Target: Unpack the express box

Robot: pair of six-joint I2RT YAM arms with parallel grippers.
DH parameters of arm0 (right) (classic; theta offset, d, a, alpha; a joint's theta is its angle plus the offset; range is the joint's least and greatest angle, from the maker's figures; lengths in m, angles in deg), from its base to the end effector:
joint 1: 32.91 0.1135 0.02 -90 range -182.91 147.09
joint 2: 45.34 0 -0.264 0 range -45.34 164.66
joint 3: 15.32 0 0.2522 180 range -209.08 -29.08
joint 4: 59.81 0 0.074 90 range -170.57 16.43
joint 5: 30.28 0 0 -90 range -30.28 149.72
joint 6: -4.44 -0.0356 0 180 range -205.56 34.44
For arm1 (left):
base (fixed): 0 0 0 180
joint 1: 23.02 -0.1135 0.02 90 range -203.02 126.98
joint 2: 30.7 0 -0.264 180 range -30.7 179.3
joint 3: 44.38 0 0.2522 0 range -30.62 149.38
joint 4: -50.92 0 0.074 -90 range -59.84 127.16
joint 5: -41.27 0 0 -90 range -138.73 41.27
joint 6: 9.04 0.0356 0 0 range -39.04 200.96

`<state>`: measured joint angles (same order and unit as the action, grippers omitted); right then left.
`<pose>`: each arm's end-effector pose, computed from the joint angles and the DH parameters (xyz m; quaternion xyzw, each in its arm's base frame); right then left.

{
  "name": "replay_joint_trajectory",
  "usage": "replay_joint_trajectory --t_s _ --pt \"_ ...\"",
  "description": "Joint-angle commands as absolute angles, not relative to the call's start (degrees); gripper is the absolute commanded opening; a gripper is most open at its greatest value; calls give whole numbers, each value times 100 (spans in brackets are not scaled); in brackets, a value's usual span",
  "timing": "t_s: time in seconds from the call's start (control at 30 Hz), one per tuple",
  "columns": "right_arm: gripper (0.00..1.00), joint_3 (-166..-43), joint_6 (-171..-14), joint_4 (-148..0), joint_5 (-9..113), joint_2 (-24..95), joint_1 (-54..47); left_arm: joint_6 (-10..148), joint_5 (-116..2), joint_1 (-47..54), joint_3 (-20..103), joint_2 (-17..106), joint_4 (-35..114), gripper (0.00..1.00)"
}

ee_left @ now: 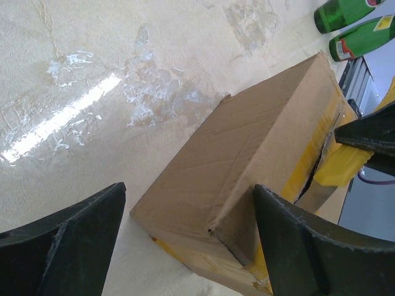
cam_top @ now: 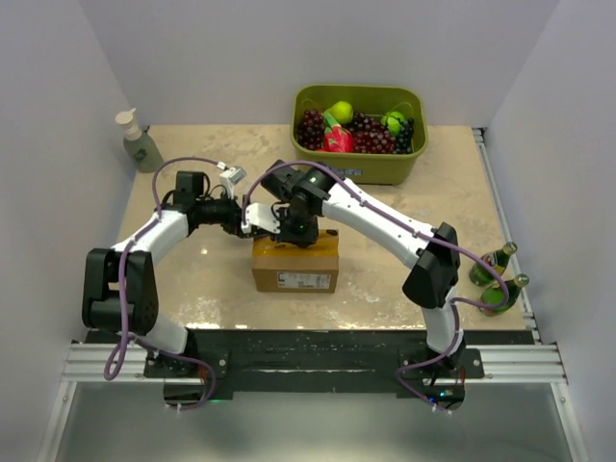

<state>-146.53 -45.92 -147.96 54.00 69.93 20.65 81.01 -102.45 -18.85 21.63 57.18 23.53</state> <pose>0.2399 0.3308 0.3173 -0.7222 0.6724 0.0676 0.1473 0.3034 -0.0509 0.2113 0.1880 0.8300 -0.4344 0.2951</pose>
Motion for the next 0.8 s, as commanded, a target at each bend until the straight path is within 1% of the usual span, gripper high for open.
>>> replay_joint_trajectory --t_s 0.0,0.5,0.77 --pt "0 -14387 -4601 -15425 5383 6585 2044 8465 -9365 -1836 1948 5746 2213 88" --pt "0 -13833 -4619 -15434 5796 6111 1991 8562 -9303 -1792 1904 5675 2186 88" --pt "0 -13341 -4592 -15443 5954 5776 1842 8597 -9233 -1783 1869 5640 2186 88"
